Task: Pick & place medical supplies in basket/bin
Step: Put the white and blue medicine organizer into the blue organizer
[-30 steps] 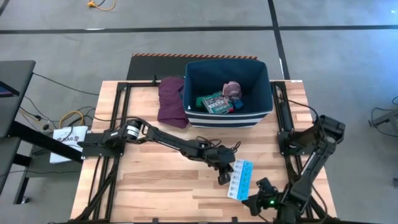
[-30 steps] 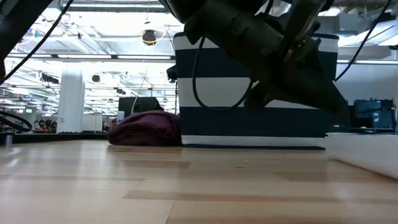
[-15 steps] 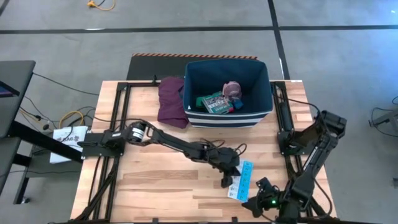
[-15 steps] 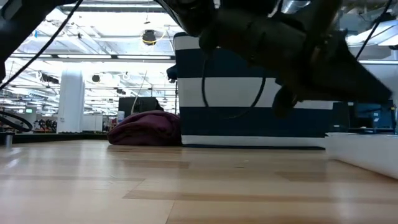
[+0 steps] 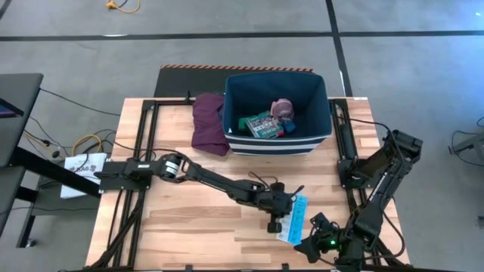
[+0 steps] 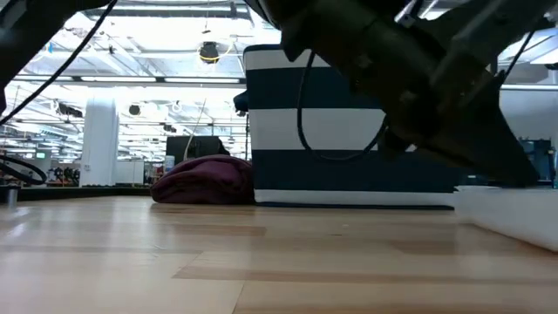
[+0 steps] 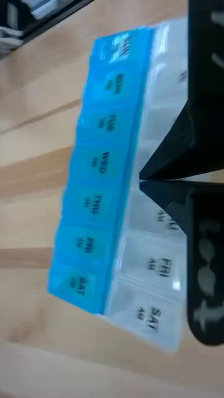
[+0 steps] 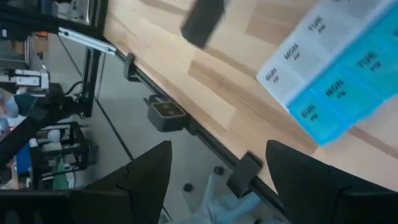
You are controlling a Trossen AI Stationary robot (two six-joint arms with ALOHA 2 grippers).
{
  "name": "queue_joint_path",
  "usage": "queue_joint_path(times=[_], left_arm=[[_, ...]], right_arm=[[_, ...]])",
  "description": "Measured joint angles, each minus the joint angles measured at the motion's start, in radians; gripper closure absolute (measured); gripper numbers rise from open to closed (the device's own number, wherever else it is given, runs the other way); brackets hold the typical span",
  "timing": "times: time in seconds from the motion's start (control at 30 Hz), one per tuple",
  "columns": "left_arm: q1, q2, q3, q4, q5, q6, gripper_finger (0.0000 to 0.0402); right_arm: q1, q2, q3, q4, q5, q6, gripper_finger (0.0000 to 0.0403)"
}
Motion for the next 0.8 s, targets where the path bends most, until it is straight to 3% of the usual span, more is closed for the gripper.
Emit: queue_joint_path(times=[0.5,0.8], left_arm=[[-0.007,-0.03,0.003,-0.227,0.005,-0.018,0.0401],[-0.007,-0.099,-0.002,-0.462,-0.031,-0.045,0.0402]], right_arm=[[0.012,0.0,0.001,0.02,-0.08,-0.002,0.0148],[-0.014,0.02,0.001,0.013,-0.08,-0.004,0.0148]])
